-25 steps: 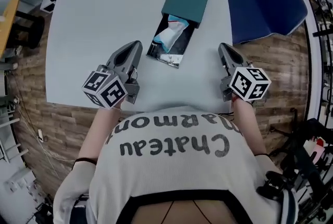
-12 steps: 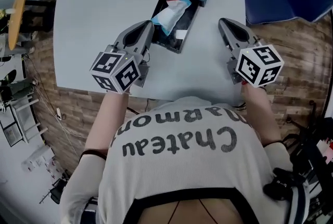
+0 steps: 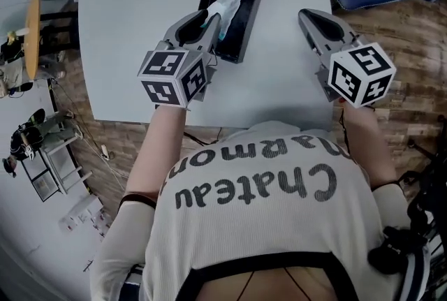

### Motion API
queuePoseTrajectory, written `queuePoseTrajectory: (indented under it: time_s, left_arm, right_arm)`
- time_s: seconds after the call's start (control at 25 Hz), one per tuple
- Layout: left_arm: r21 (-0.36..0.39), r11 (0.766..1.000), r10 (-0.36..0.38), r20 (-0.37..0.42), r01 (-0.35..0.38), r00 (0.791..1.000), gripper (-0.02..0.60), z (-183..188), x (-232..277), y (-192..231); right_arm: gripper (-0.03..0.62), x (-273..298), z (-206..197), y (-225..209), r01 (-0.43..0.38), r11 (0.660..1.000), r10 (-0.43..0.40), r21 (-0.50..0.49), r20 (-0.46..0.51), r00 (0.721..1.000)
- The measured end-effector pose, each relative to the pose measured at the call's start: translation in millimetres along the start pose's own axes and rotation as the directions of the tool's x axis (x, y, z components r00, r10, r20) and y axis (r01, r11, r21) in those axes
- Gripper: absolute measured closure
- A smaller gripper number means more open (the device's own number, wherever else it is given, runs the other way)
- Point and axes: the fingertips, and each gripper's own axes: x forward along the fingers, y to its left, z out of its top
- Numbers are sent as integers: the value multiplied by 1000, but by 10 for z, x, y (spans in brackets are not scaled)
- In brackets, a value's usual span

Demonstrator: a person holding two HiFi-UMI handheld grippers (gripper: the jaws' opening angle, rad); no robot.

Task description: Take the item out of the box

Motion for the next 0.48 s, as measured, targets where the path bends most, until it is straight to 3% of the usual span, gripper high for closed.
queuePoseTrajectory:
  time_s: [0.2,0.36,0.48]
  left_arm:
    - [167,986,22,-148,3,989,465,-63,253,-68]
    - [326,945,70,-258,19,964,465,-184,358,-99]
    - [404,914,113,-311,23,944,465,-279,385,-90]
  right_arm:
    - [594,-87,-80,-17,-6,1000,6,19,-10,1000]
    - [594,-155,-136,-103,7,999,-6,44,-7,1000]
    - [594,-187,-134,-146,12,999,-12,53,5,1000]
